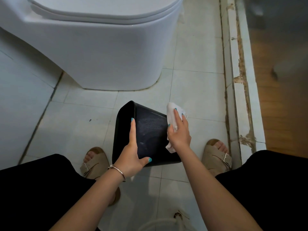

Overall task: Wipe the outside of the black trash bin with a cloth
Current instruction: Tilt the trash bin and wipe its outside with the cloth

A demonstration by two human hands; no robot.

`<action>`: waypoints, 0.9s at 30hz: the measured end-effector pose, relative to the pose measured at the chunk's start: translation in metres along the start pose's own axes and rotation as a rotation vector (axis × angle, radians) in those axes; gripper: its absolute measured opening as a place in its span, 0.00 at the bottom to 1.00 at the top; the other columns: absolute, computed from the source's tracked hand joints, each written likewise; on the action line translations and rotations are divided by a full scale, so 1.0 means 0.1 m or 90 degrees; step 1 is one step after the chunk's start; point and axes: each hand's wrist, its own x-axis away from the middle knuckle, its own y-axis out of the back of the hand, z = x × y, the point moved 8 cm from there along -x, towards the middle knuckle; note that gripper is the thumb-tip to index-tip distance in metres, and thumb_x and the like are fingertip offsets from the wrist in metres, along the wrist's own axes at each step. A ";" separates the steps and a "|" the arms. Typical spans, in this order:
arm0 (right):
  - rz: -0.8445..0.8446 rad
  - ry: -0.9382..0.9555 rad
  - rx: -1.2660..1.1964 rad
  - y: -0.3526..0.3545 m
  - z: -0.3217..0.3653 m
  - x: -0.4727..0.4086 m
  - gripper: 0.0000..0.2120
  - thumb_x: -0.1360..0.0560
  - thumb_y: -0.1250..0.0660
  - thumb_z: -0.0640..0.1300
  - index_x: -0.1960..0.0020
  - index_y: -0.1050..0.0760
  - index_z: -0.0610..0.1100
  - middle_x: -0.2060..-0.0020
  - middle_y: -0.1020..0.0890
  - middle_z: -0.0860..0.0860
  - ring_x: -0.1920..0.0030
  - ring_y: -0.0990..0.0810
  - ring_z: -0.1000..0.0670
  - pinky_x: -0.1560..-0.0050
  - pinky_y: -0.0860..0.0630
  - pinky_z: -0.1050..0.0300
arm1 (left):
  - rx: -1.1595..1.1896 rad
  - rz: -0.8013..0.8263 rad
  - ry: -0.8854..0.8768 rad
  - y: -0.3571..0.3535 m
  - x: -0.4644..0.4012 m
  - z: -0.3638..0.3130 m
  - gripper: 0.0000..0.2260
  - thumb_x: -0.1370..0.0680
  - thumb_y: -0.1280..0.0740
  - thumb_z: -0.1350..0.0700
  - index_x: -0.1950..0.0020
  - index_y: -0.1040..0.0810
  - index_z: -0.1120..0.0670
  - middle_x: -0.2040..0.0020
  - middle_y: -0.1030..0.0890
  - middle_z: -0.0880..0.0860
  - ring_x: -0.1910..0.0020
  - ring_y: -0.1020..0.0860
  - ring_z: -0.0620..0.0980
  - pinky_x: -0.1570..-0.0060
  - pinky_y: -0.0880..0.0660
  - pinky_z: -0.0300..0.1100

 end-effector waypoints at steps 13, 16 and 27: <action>0.051 0.149 -0.077 -0.17 0.82 0.62 0.29 0.22 0.40 0.46 0.27 0.44 0.68 0.24 0.45 0.61 0.33 0.33 0.56 0.46 0.35 0.64 | -0.013 0.035 -0.061 0.00 -0.06 -0.08 0.55 0.28 0.28 0.62 0.28 0.74 0.41 0.37 0.28 0.48 0.54 0.19 0.45 0.53 0.21 0.39; 0.079 0.190 -0.119 -0.21 0.99 0.71 0.29 0.22 0.39 0.46 0.28 0.42 0.69 0.24 0.44 0.62 0.33 0.38 0.61 0.40 0.37 0.65 | -0.001 0.039 -0.068 -0.03 -0.03 -0.16 0.54 0.28 0.27 0.62 0.26 0.72 0.47 0.35 0.34 0.43 0.48 0.27 0.32 0.51 0.28 0.26; 0.011 0.208 -0.128 -0.11 0.86 0.64 0.28 0.21 0.39 0.47 0.26 0.43 0.65 0.23 0.45 0.59 0.27 0.40 0.58 0.40 0.39 0.69 | -0.042 0.011 -0.088 -0.10 -0.01 -0.23 0.54 0.27 0.28 0.60 0.28 0.74 0.44 0.50 0.21 0.52 0.65 0.21 0.46 0.64 0.24 0.33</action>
